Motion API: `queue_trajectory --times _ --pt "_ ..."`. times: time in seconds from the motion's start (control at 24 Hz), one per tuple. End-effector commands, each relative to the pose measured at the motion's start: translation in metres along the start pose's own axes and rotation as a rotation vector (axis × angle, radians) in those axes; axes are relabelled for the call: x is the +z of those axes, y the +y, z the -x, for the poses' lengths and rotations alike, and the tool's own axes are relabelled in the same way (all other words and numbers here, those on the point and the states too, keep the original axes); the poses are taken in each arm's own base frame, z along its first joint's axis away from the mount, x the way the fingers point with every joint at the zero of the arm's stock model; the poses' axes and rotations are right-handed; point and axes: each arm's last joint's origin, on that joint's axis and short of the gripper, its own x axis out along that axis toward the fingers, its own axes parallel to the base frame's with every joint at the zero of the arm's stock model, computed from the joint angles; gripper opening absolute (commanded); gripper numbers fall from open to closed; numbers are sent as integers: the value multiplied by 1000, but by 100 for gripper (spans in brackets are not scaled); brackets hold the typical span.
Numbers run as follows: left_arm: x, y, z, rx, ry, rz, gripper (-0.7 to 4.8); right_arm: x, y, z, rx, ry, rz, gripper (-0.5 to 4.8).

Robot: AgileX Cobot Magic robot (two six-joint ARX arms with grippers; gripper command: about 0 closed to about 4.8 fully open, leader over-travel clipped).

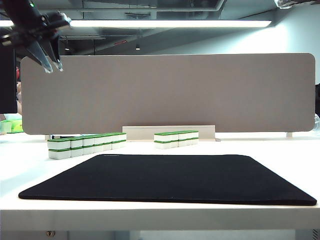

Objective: Take a mahjong tile from the mahjong wall and then place it on the table close to you.

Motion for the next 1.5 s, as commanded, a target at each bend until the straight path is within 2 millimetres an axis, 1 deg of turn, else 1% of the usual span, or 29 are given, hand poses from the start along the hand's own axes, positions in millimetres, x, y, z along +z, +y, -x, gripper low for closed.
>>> queue_trajectory --times 0.04,0.08,0.21,0.25,0.29,0.33,0.38,0.46,0.67,0.79,0.88,1.13,1.5 --pt "3 0 -17 -5 70 -49 133 3 0 1 -1 -14 9 -1" --pt "4 -1 -23 -1 83 -59 156 3 0 1 -2 -15 9 -1" --pt "1 1 -46 12 142 -88 287 3 0 0 -1 -11 8 -1" --pt "0 2 -50 23 157 -106 300 2 0 0 -3 -8 6 -1" --pt "-4 0 -58 34 197 -159 320 1 0 0 -3 0 2 -1" --pt "-6 0 -61 39 218 -186 326 1 0 0 -3 7 -1 -1" --pt "-9 0 -69 54 257 -247 357 -1 0 0 -3 23 -9 -1" --pt "-12 0 -76 76 293 -304 383 -3 0 1 -5 47 -20 -1" --pt "-15 -3 -89 59 321 -387 383 -4 0 0 -5 54 -23 -1" --pt "-21 0 -105 40 360 -439 384 -4 0 0 -5 54 -23 -1" --pt "-23 1 -111 35 374 -442 408 -4 0 0 -5 54 -23 -1" --pt "-32 5 -138 21 413 -447 408 -4 0 1 -4 54 -23 -1" --pt "-39 9 -161 18 422 -445 404 -4 0 1 -4 54 -23 -1"
